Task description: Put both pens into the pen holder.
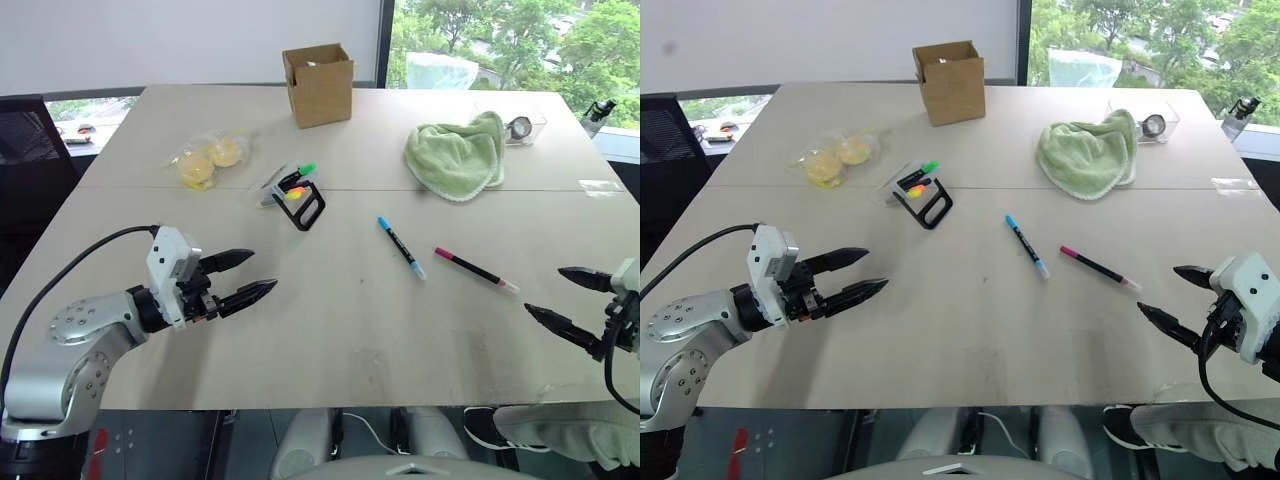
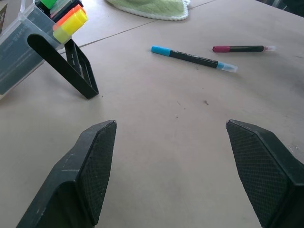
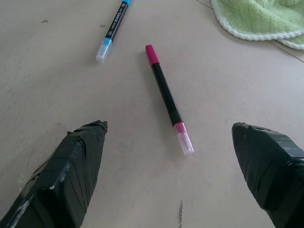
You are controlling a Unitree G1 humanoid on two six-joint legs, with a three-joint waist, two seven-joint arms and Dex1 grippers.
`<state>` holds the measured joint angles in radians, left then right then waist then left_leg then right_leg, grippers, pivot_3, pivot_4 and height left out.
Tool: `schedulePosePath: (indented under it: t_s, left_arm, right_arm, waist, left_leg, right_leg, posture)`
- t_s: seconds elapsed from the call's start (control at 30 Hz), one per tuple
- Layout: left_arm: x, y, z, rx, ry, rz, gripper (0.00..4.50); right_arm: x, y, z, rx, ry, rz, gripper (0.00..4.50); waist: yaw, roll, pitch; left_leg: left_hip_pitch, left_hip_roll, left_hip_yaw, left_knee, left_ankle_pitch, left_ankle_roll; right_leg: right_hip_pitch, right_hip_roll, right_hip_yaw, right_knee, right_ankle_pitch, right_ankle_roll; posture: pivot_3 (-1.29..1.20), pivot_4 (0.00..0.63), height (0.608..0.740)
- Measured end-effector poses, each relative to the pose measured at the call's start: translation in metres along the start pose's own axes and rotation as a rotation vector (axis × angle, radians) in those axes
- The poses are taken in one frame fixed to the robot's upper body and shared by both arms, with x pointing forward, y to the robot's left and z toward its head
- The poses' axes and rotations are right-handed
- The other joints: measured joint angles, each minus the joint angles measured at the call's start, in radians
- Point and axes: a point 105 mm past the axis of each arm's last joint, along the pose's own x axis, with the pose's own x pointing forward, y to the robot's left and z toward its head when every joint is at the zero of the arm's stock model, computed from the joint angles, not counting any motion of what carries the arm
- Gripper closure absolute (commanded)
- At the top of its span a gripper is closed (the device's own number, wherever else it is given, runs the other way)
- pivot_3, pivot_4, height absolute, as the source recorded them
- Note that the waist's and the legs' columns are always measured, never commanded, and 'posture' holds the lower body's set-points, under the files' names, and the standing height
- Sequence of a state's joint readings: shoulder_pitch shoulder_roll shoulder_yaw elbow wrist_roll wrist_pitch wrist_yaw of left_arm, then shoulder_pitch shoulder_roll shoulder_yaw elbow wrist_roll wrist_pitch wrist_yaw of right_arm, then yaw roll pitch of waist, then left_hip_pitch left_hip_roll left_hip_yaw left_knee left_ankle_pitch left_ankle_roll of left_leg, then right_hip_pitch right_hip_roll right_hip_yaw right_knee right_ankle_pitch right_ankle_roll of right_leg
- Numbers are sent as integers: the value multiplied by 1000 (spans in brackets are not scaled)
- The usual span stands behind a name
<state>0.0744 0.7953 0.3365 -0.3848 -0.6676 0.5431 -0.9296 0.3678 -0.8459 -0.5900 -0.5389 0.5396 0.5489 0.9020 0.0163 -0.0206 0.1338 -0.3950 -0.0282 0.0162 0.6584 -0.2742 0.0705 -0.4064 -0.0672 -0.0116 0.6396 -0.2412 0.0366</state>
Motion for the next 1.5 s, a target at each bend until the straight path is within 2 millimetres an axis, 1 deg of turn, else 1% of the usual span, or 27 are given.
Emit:
schedulePosePath:
  t_s: [0.07, 0.1, 0.17, 0.23, 0.4, 0.5, 0.6, 0.67, 0.73, 0.77, 0.93, 0.97, 1.13, 1.27, 1.3, 1.37, 1.4, 1.5]
  left_arm:
    - [0, 0, 0, 0, 1, -1, 161]
    - [1, 0, 1, 2, 2, -4, 30]
    - [7, 1, 10, 39, -12, -10, 30]
    - [10, 0, 14, 57, -15, -15, 30]
    - [16, -9, 18, 74, -19, -59, 30]
    - [21, -21, 27, 99, -31, -126, 30]
    - [26, -32, 36, 145, -23, -190, 30]
    - [29, -42, 40, 176, -22, -239, 30]
    - [30, -46, 41, 184, -17, -259, 30]
    - [31, -49, 41, 186, -9, -277, 30]
    - [35, -59, 49, 220, -26, -323, 30]
    - [36, -60, 49, 222, -26, -329, 30]
    - [38, -63, 44, 220, -12, -334, 30]
    - [37, -62, 41, 220, -11, -320, 0]
    - [37, -63, 41, 224, -11, -320, 0]
    - [36, -63, 39, 219, -8, -316, 0]
    - [36, -63, 38, 218, -9, -311, 0]
    - [36, -62, 37, 213, -9, -302, 0]
  right_arm:
    - [1, -1, 1, 3, -1, -3, 0]
    - [2, -2, 3, 3, -5, -7, 0]
    - [10, -4, 14, -8, -33, -13, 0]
    - [15, -2, 21, -17, -41, -4, 0]
    - [29, -5, 23, -24, 34, -1, 0]
    - [41, -7, 30, 34, 33, 25, 0]
    - [55, -3, 27, 34, 159, 82, 0]
    - [65, -6, 25, 52, 216, 90, 0]
    - [69, -8, 22, 63, 245, 94, 0]
    - [74, -10, 20, 77, 282, 103, 0]
    - [96, -19, 19, 71, 354, 102, 0]
    - [104, -21, 19, 67, 368, 103, 0]
    - [131, -16, 17, 56, 402, 128, 0]
    - [144, -18, 16, 23, 448, 114, 1089]
    - [147, -18, 15, 18, 463, 116, 1607]
    - [149, -17, 16, 6, 467, 129, 2469]
    - [150, -16, 16, -2, 468, 134, 2787]
    - [152, -15, 15, -18, 467, 152, 4288]
  waist:
    - [0, 0, 0]
    - [0, 0, 0]
    - [-1, 0, 0]
    - [-1, 0, 0]
    - [-1, 0, 0]
    - [-2, 0, 0]
    - [-2, 1, 1]
    - [-2, 0, 1]
    - [-2, 0, 1]
    - [-2, 1, 1]
    - [-4, 1, 1]
    - [-5, 1, 1]
    - [-4, 1, 2]
    - [-4, 1, 2]
    - [-4, 1, 2]
    - [-5, 1, 2]
    - [-5, 1, 2]
    - [-5, 1, 2]
  left_leg:
    - [0, 0, 0, 0, 0, 0]
    - [0, 0, 0, 0, 0, 0]
    - [0, 0, 0, 1, 0, 0]
    - [0, 0, 0, 1, 0, 0]
    - [-1, -1, 0, 1, 0, 0]
    - [-1, -1, 0, 2, 0, 0]
    - [-2, -1, 0, 2, 0, 0]
    - [-2, -1, 0, 2, 0, 0]
    - [-2, -1, 0, 2, 0, 0]
    - [-3, -1, 0, 2, 0, 0]
    - [-3, -1, 0, 3, 0, 0]
    - [-3, -1, 0, 3, 0, 0]
    - [-4, -1, 0, 3, 0, 0]
    - [-5, -2, -1, 4, 0, 0]
    - [-5, -2, -1, 4, 0, 0]
    - [-4, -2, -1, 4, 0, 0]
    - [-4, -2, -2, 4, 0, 0]
    - [-4, -2, -2, 6, 0, 0]
  right_leg:
    - [0, 0, 0, 0, 0, 0]
    - [0, 0, 0, 0, 0, 0]
    - [0, -1, 0, 1, -1, -1]
    - [0, -1, -1, 1, -1, -1]
    - [0, -2, -1, 0, 0, -1]
    - [0, -2, -1, 0, 0, -1]
    - [-1, -2, -1, 0, -1, -1]
    - [-1, -2, -2, 0, -1, -2]
    - [-1, -2, -2, 0, 0, -1]
    - [-1, -2, -2, 0, 0, -1]
    - [-1, -2, -2, 0, 0, 0]
    - [-1, -1, -2, 0, 0, 0]
    - [-2, -1, -2, 1, 1, 1]
    - [-2, -2, -2, 0, 1, 1]
    - [-2, -2, -2, 0, 1, 1]
    - [-2, -2, -3, 1, 1, 1]
    - [-2, -2, -3, 1, 1, 1]
    - [-1, -2, -3, 2, 1, 1]
  posture:
    - [0, 150, 740]
    - [0, 150, 740]
    - [0, 150, 740]
    - [0, 150, 740]
    - [0, 150, 740]
    - [0, 150, 740]
    - [0, 150, 740]
    - [0, 150, 740]
    - [0, 150, 740]
    - [0, 150, 740]
    - [0, 150, 740]
    - [0, 150, 740]
    - [0, 150, 740]
    - [0, 150, 740]
    - [0, 150, 740]
    - [0, 150, 740]
    - [0, 150, 740]
    - [0, 150, 740]
